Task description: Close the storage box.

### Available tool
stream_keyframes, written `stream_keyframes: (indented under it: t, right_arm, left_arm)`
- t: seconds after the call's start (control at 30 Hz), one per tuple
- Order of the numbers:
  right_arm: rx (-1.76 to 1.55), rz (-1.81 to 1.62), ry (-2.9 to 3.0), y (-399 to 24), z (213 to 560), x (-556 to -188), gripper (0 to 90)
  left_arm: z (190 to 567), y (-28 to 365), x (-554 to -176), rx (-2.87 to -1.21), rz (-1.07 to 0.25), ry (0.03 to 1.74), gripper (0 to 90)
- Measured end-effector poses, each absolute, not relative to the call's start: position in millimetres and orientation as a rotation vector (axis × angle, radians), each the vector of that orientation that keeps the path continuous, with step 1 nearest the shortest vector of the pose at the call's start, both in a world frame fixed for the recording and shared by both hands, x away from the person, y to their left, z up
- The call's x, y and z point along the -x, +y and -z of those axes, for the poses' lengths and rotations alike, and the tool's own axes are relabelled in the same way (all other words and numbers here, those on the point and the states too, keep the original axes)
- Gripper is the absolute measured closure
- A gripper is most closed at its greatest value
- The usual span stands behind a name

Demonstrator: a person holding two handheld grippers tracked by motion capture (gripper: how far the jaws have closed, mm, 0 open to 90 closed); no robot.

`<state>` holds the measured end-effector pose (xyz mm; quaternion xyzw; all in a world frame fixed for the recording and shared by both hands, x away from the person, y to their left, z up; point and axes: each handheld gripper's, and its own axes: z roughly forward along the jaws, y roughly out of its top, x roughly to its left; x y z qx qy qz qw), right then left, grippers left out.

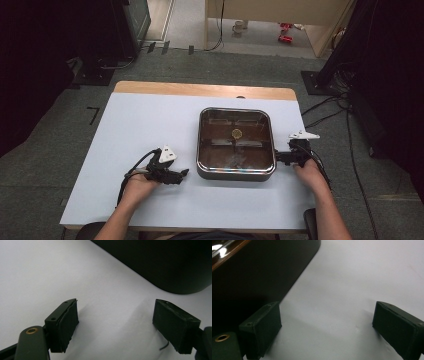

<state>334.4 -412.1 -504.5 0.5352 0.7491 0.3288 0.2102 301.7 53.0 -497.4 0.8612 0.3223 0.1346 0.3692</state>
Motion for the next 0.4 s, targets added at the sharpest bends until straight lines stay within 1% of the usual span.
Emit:
stream_keyframes:
  t: [0.13,0.4]
  right_arm:
    - [-1.488,-0.914,2.082,-412.0,504.5,-334.4,7.7]
    - [-1.489,-0.914,2.082,-412.0,504.5,-334.3,7.7]
  left_arm:
    - [498.9,52.5,-300.1,-2.199,-0.352,0.829,18.2]
    - [499.2,51.9,-299.3,-2.198,-0.368,0.843,17.2]
